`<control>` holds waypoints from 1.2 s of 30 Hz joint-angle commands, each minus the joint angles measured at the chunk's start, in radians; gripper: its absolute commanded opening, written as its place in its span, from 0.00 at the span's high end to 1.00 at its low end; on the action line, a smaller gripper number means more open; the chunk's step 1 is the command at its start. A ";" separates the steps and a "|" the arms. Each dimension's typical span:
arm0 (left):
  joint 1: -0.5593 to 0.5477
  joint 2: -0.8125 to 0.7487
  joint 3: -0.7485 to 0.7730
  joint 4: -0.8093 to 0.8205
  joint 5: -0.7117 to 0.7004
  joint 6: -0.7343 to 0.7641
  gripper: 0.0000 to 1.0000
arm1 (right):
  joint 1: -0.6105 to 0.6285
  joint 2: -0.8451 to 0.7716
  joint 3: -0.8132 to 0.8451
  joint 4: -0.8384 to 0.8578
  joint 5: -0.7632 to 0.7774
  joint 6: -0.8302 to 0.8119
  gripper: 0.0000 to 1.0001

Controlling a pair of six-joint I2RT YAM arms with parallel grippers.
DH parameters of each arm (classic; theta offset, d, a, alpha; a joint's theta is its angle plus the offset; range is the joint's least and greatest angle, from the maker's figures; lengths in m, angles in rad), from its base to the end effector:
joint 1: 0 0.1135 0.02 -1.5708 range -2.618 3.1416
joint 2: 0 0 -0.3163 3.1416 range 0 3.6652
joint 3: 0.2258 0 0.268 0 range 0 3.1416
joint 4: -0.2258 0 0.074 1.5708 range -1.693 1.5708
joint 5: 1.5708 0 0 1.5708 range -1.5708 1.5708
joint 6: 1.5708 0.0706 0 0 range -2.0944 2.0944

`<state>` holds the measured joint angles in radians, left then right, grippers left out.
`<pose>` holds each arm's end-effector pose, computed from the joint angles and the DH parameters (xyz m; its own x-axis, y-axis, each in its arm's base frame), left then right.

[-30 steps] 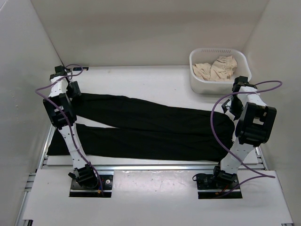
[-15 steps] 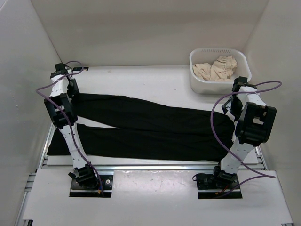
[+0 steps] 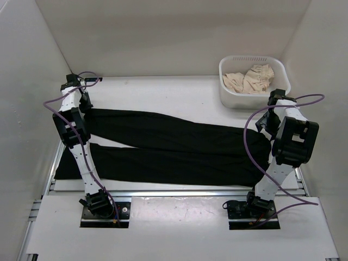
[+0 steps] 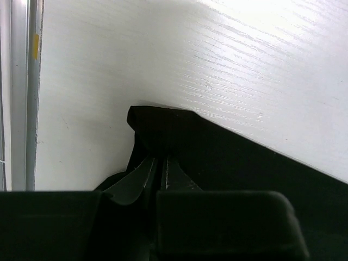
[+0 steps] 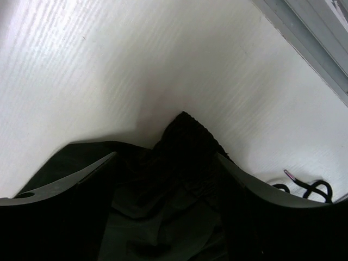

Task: Fold and stack the trousers
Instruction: Fold the trousers

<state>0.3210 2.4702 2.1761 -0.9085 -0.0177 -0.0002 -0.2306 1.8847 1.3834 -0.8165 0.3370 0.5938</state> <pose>0.5567 0.1864 0.1571 -0.8853 -0.2946 -0.3599 -0.3217 0.9467 0.0164 0.3945 -0.1166 0.2053 -0.6154 0.6869 -0.3866 0.7729 0.6220 -0.1253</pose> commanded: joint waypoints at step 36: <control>0.049 -0.230 -0.042 -0.053 0.005 0.000 0.86 | -0.004 0.120 0.204 -0.176 -0.133 0.074 1.00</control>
<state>0.3477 2.3905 2.1368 -0.9569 -0.0105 0.0002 -0.2340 2.1059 1.5723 -0.9443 0.1257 0.7219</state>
